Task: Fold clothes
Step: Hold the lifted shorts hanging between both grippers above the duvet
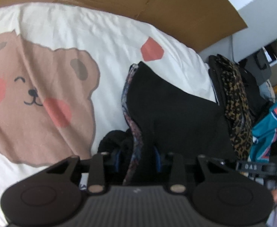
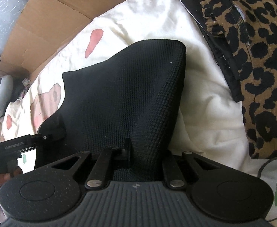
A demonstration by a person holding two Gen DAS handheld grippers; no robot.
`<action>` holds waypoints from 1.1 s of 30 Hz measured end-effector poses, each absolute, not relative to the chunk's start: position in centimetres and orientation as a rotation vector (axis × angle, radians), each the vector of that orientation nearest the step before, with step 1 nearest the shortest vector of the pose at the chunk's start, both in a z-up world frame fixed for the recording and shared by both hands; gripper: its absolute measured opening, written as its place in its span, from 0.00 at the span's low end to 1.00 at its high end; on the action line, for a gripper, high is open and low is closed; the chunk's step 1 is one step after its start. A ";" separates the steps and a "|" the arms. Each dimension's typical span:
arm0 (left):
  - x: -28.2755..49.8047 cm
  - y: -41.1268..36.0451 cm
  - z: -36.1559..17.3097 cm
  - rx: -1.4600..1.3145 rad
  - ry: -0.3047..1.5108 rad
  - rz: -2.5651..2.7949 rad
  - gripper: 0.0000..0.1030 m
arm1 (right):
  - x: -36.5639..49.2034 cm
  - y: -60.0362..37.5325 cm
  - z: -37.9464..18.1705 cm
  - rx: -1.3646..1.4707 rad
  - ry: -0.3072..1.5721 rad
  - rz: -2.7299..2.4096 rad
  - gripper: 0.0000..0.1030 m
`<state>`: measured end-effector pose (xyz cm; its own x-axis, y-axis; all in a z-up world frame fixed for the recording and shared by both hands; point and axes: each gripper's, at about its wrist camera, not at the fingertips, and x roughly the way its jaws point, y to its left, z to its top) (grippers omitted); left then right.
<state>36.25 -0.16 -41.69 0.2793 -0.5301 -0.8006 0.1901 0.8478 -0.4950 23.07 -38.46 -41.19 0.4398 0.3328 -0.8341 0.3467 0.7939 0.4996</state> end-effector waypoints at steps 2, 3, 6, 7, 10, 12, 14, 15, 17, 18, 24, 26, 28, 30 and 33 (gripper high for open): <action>36.2 -0.2 -41.5 -0.305 1.186 -0.491 0.57 | 22.9 -38.7 -41.3 0.716 1.132 -0.003 0.09; 36.2 -0.2 -41.5 -0.293 1.181 -0.488 0.58 | 22.7 -38.9 -41.3 0.720 1.127 0.000 0.09; 36.2 -0.1 -41.6 -0.299 1.170 -0.471 0.64 | 22.4 -38.8 -41.1 0.710 1.122 0.003 0.09; 36.3 -0.1 -41.8 -0.293 1.169 -0.462 0.70 | 22.5 -38.8 -41.1 0.707 1.122 0.005 0.09; 36.6 0.0 -42.6 -0.308 1.181 -0.474 0.74 | 22.5 -38.8 -41.0 0.703 1.123 0.010 0.09; 36.7 0.2 -43.0 -0.340 1.179 -0.481 0.76 | 22.4 -38.8 -41.0 0.702 1.121 0.013 0.09; 36.7 0.2 -43.0 -0.359 1.180 -0.484 0.69 | 22.4 -38.9 -41.0 0.705 1.121 0.016 0.09; 36.7 0.1 -43.0 -0.354 1.180 -0.484 0.67 | 22.4 -38.9 -41.1 0.706 1.121 0.017 0.09; 36.6 0.3 -42.5 -0.356 1.165 -0.492 0.57 | 22.5 -39.0 -41.1 0.708 1.120 0.020 0.09; 36.6 0.4 -42.3 -0.358 1.157 -0.496 0.53 | 22.4 -39.0 -41.0 0.709 1.118 0.020 0.09; 36.6 1.2 -42.1 -0.398 1.133 -0.509 0.54 | 22.3 -38.7 -40.5 0.679 1.096 0.034 0.14; 36.9 1.3 -42.9 -0.440 1.173 -0.504 0.65 | 22.2 -38.7 -40.4 0.680 1.089 0.036 0.15; 37.0 1.6 -43.6 -0.485 1.183 -0.507 0.69 | 22.2 -38.9 -40.5 0.697 1.081 0.037 0.19; 37.0 1.8 -44.1 -0.536 1.181 -0.524 0.76 | 22.1 -39.3 -40.7 0.728 1.064 0.029 0.34; 37.1 1.8 -44.8 -0.611 1.197 -0.570 0.87 | 22.1 -39.8 -41.2 0.821 1.027 0.025 0.37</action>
<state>37.13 1.78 -44.82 0.2662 -0.6934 -0.6695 0.0824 0.7084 -0.7009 22.06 -39.78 -41.24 0.5444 0.3824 -0.7466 0.3457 0.7087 0.6150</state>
